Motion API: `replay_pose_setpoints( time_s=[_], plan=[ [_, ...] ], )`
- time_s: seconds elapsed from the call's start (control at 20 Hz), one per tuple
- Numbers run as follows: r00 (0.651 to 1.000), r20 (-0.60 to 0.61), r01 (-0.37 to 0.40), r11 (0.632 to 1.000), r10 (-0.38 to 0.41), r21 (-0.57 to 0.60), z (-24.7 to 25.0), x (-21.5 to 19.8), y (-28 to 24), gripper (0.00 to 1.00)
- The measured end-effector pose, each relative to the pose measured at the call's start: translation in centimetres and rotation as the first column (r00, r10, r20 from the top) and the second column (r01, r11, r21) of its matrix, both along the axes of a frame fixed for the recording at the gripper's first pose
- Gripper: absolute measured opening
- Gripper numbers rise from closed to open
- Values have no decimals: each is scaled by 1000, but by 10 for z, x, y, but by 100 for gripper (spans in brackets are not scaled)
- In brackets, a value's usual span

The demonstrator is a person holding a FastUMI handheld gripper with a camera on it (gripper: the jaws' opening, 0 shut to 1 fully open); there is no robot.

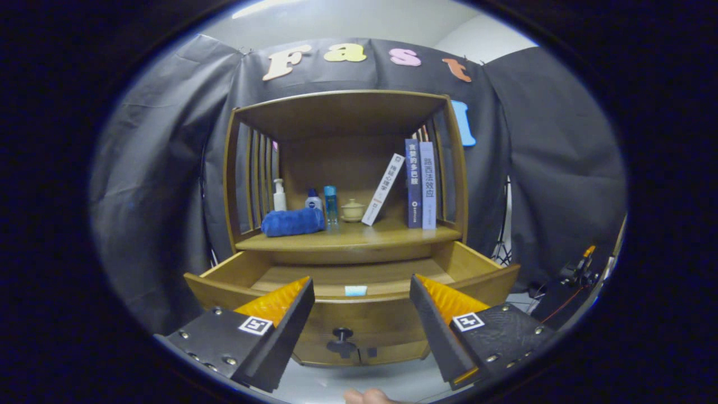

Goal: Pull open the drawer, take out the items inside it, and place them on the countertop above the cabinet.

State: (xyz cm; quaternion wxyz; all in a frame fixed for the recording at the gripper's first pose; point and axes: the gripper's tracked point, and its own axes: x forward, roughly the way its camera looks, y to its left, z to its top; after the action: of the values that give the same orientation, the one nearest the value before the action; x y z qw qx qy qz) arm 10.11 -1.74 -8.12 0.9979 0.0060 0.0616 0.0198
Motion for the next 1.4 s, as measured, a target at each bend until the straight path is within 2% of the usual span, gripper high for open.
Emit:
replay_pose_setpoints(
  time_s=[0.15,0.3,0.45,0.6,0.65,0.75,0.8,0.9,0.95,1.0,1.05,1.1,1.15,1.2,1.25,1.3,1.4],
  plan=[
    [998,-51,-44,999,43,-25,5,21,15,100],
    [982,-156,-113,992,104,-53,1,50,37,100],
    [963,-259,-98,989,66,-110,-7,89,34,100],
    [899,-437,-90,985,17,-148,-36,117,28,99],
    [870,-493,-91,984,4,-153,-51,126,25,99],
    [779,-625,-91,977,-53,-195,-88,137,14,99],
    [705,-707,-111,976,-57,-189,-104,137,13,97],
    [528,-849,-133,989,15,-66,-137,120,24,79],
    [514,-858,-103,993,-2,-64,-149,125,19,70],
    [526,-849,-84,992,-37,-95,-156,133,11,61],
    [528,-847,-85,990,-54,-116,-158,138,6,62],
    [505,-862,-96,990,-41,-103,-163,133,8,63],
    [510,-859,-107,988,-38,-107,-161,133,9,52],
    [520,-854,-110,989,-30,-102,-162,139,11,41],
    [525,-851,-106,990,-28,-98,-163,140,9,40],
    [544,-838,-90,990,-44,-110,-159,142,7,36],
    [596,-802,-92,989,-39,-116,-149,145,8,36]
  ],
)
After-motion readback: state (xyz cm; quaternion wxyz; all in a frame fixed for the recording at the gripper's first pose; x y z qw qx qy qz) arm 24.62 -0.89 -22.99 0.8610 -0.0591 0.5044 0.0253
